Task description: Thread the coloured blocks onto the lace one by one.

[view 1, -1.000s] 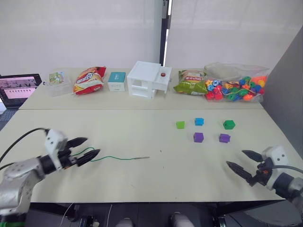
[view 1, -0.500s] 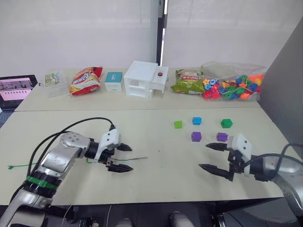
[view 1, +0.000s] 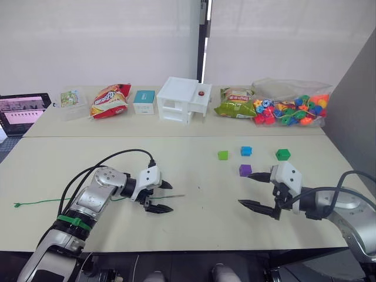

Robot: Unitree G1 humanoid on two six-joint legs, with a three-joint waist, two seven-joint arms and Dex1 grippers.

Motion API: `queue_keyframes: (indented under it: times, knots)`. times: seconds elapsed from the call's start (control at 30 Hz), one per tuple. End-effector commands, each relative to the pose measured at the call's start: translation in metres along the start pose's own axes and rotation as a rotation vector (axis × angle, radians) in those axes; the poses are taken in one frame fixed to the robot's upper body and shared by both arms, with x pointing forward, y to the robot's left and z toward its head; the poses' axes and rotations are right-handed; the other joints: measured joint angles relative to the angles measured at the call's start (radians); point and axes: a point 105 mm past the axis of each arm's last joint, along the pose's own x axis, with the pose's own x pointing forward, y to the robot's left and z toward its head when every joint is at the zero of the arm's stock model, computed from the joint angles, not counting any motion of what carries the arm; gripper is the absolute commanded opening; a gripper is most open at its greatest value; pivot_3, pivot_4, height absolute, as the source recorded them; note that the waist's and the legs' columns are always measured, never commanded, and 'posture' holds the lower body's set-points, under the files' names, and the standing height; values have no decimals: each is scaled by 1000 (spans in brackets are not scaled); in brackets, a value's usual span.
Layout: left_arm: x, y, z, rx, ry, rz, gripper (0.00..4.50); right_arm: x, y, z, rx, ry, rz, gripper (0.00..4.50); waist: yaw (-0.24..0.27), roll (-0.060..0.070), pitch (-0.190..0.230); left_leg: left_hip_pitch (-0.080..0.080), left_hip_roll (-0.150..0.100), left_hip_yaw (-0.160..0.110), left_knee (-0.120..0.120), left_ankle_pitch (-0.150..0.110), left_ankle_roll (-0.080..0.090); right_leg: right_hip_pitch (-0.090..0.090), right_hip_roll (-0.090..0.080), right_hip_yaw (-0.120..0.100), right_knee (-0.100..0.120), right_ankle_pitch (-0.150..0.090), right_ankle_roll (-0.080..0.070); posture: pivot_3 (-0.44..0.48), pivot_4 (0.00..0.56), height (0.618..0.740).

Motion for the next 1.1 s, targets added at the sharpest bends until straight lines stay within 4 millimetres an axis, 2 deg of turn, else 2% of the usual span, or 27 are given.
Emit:
queue_keyframes:
  times: [0.03,0.13,0.2,0.23,0.3,0.47,0.63,0.73,0.87,0.97,1.1]
  knots:
    - [7,-14,-35,-102,86,-28,2627,-7,-1,14,-32,-40,-30,4500,-1,0,0,1,0,0,0,0,0,1,0,0,0,0,0,0,150,740]
    - [8,-18,-39,-113,91,-37,1709,-8,-1,16,-31,-47,-38,4500,-6,1,0,5,0,0,-1,-2,3,6,0,0,0,0,0,0,150,740]
    - [9,-19,-40,-116,92,-42,851,-8,-3,18,-30,-52,-45,4500,-6,1,0,9,0,0,-1,-3,5,8,0,0,0,0,1,0,150,740]
    - [10,-20,-40,-110,92,-44,705,-7,-4,18,-31,-52,-47,4500,-6,1,-1,10,0,0,-1,-3,5,9,0,0,0,0,1,0,150,740]
    - [12,-19,-35,-100,80,-44,44,-7,-5,19,-30,-54,-51,4500,-6,1,-1,10,0,0,-1,-3,6,9,0,0,0,0,1,0,150,740]
    - [12,-9,-21,-84,48,-30,14,-5,-6,17,-19,-53,-60,4500,0,2,-1,9,0,0,-1,-3,6,9,0,0,-2,-1,1,0,150,740]
    - [3,4,-7,-58,26,-4,14,-6,-9,14,-1,-56,-99,4500,4,2,-1,7,0,0,0,-3,6,9,0,-1,-7,-1,1,0,150,740]
    - [-13,12,13,-30,0,6,14,-11,-11,11,39,-73,-181,4500,6,1,-1,5,0,-1,0,-3,6,8,0,-1,-7,-1,1,0,150,740]
    - [-30,5,24,-52,0,-29,14,-18,-13,1,105,-85,-325,4500,-1,1,-1,1,0,-3,-1,-3,6,5,0,-2,-6,-1,1,0,150,740]
    - [-41,-5,31,-69,12,-31,14,-24,-12,-9,191,-114,-513,4500,-2,2,0,-1,0,-4,-1,-3,6,3,0,-3,-6,-1,1,0,150,740]
    - [-45,-15,40,-95,1,-16,14,-38,-16,-14,251,-144,-732,4500,-3,2,0,-2,0,-4,-1,-3,6,2,0,-2,-6,-1,1,0,150,740]
